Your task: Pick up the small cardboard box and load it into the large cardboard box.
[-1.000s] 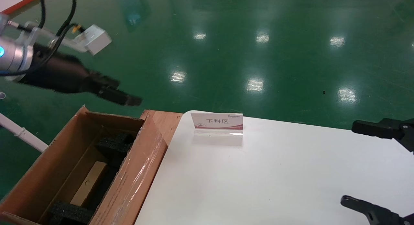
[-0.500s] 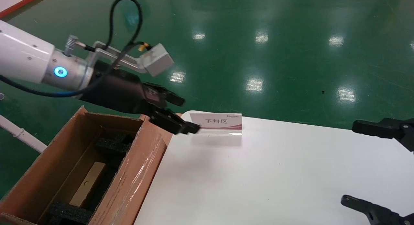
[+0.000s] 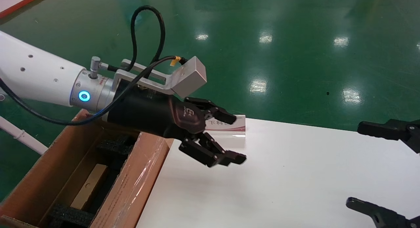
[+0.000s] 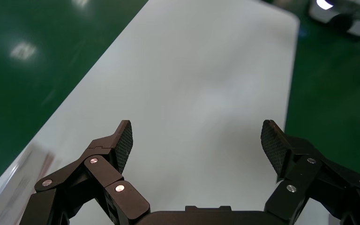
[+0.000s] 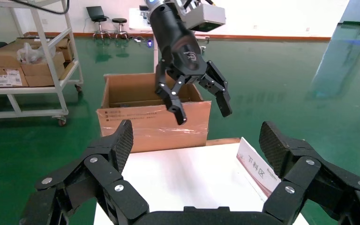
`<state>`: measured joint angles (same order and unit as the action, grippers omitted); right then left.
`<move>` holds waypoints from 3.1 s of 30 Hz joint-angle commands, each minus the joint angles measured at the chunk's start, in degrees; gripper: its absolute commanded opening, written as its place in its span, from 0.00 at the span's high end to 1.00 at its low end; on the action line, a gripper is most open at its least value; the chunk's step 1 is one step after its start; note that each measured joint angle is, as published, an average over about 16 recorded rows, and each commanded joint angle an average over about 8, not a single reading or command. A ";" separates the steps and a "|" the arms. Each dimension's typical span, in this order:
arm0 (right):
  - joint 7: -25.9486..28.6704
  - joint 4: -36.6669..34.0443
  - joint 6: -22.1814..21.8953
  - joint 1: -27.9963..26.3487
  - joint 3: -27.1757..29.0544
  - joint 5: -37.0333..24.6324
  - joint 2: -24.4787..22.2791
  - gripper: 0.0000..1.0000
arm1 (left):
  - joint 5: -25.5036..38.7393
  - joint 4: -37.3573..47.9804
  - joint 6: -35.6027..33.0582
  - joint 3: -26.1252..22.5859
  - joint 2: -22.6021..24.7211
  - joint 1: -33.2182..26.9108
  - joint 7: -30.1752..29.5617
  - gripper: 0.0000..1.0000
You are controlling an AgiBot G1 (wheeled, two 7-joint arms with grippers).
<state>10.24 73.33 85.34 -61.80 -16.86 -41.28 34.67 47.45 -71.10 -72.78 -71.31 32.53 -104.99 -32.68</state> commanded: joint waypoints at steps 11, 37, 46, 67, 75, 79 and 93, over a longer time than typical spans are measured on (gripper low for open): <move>0.12 0.06 0.09 0.06 0.20 -0.14 0.08 0.00 | -2.53 -1.12 -5.84 24.99 1.13 19.63 9.91 0.00; 0.39 0.19 0.27 0.18 0.64 -0.44 0.26 0.00 | -5.66 -2.44 -13.01 55.85 2.51 43.80 22.01 0.00; 0.48 0.23 0.33 0.22 0.79 -0.54 0.33 0.00 | -5.77 -2.48 -13.23 57.44 2.56 44.88 22.11 0.00; 0.46 0.18 0.35 0.19 0.76 -0.54 0.33 0.00 | -5.70 -2.48 -13.10 56.59 2.54 44.30 22.04 0.00; 0.49 0.18 0.35 0.21 0.80 -0.56 0.33 0.00 | -5.67 -2.48 -13.06 56.26 2.53 44.08 22.01 0.00; 0.49 0.18 0.35 0.21 0.80 -0.56 0.33 0.00 | -5.66 -2.48 -13.03 56.10 2.52 43.97 22.00 0.00; 0.50 0.20 0.35 0.22 0.81 -0.56 0.34 0.00 | -5.61 -2.48 -12.95 55.52 2.50 43.58 21.95 0.00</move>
<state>10.74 73.53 85.69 -61.58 -16.04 -41.85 35.01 41.84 -73.58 -85.73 -15.78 35.03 -61.40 -10.73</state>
